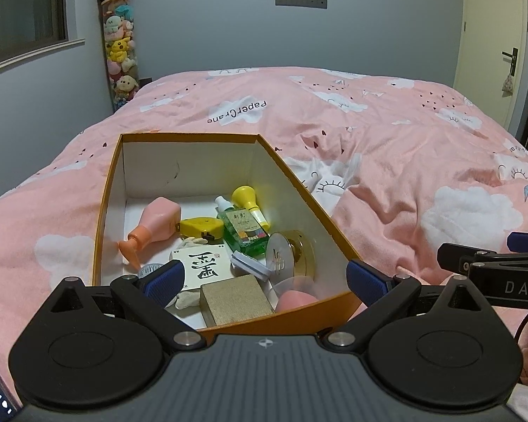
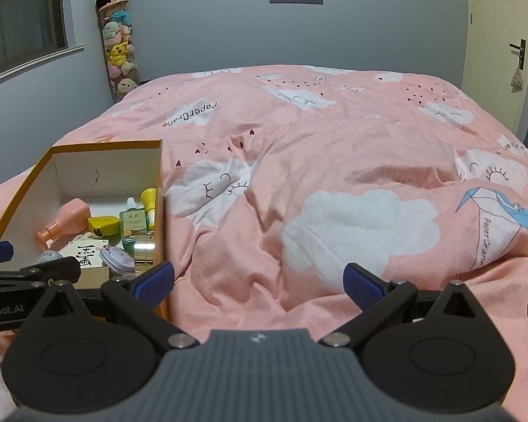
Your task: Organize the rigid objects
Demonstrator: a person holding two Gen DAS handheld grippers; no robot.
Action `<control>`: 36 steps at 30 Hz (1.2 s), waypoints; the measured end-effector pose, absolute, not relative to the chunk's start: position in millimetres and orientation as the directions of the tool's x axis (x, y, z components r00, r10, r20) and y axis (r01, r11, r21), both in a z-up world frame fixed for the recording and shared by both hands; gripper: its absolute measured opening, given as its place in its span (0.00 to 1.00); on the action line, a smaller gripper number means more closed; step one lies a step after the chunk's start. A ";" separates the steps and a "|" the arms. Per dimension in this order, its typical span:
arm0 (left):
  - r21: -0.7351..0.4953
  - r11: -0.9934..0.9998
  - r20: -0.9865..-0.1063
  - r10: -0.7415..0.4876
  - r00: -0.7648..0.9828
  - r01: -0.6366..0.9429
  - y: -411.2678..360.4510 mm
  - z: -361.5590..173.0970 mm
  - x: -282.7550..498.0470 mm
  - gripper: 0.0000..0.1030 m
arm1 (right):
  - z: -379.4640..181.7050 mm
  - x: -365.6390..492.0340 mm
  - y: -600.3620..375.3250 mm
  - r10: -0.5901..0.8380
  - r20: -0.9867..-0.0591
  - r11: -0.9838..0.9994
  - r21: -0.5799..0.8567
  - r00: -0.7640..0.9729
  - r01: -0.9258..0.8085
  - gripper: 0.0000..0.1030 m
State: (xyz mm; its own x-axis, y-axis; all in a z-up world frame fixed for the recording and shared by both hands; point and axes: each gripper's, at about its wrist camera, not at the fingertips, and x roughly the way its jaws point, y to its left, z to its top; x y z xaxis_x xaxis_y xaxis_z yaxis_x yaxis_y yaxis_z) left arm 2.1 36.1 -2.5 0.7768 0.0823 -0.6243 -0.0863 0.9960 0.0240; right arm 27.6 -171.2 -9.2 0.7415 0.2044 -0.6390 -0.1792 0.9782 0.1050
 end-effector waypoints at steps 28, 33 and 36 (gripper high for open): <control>0.009 0.995 -0.615 0.082 0.784 -0.097 35.6 1.2 4.4 1.00 | -9.9 35.4 -179.4 0.218 -0.645 0.975 0.110 0.733 -0.194 0.97; 0.009 0.995 -0.617 0.086 0.782 -0.102 35.3 1.0 4.6 1.00 | -10.4 35.2 -178.9 0.219 -0.645 0.975 0.109 0.732 -0.194 0.97; 0.007 0.994 -0.617 0.087 0.782 -0.105 35.1 0.9 4.5 1.00 | -11.9 35.8 -179.3 0.219 -0.649 0.975 0.109 0.729 -0.195 0.97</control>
